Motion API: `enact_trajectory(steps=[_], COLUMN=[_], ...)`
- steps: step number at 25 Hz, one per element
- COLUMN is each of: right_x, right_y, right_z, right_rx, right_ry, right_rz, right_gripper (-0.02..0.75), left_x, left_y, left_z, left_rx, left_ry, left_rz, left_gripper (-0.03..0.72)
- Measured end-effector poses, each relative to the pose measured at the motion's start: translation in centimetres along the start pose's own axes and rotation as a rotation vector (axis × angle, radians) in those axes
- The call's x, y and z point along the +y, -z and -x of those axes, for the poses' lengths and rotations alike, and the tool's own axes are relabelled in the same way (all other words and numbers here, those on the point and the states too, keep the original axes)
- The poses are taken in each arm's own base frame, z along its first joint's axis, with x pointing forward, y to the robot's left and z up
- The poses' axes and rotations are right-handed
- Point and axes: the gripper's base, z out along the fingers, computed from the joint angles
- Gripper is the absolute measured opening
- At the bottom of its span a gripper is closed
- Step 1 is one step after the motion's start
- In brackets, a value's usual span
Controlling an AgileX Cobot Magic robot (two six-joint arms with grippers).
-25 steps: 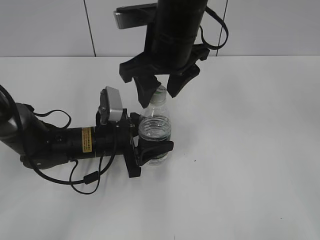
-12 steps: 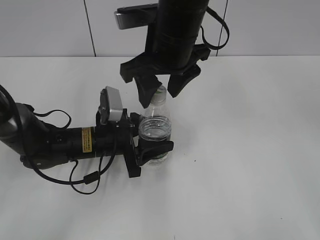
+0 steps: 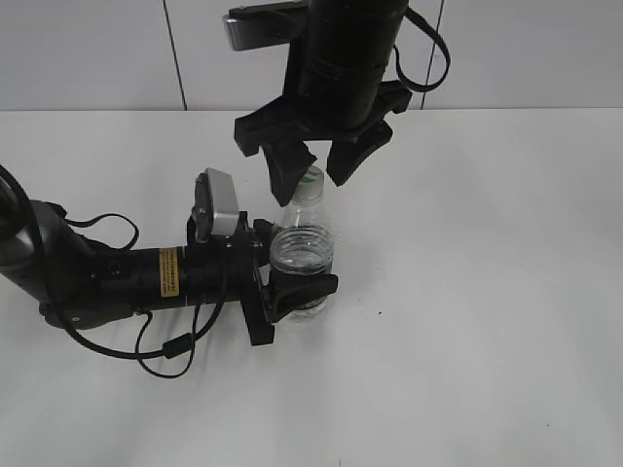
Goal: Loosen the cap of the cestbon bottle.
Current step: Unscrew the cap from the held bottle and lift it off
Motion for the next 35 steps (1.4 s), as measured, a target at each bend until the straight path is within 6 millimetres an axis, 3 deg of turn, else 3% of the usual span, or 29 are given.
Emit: enact_trajectory(steps=[12,19,25,35], right_x=[0.00,0.00,0.03,0.06], right_y=[0.00,0.00,0.05,0.37], right_z=[-0.01,-0.01,-0.01,-0.03], right_rx=[0.001,0.001,-0.001,-0.010], right_ry=[0.000,0.089,0.385,1.049], right_rz=[0.000,0.000,0.002,-0.002], right_gripper=[0.304,0.304,0.304,0.303], left_x=[0.00,0.00,-0.01,-0.03], left_y=[0.00,0.00,0.00,0.00], left_z=[0.00,0.00,0.00,-0.02], left_rx=[0.000,0.000,0.000,0.002], left_ry=[0.000,0.000,0.000,-0.005], left_rz=[0.000,0.000,-0.001,-0.004], left_gripper=[0.402,0.402,0.402,0.402])
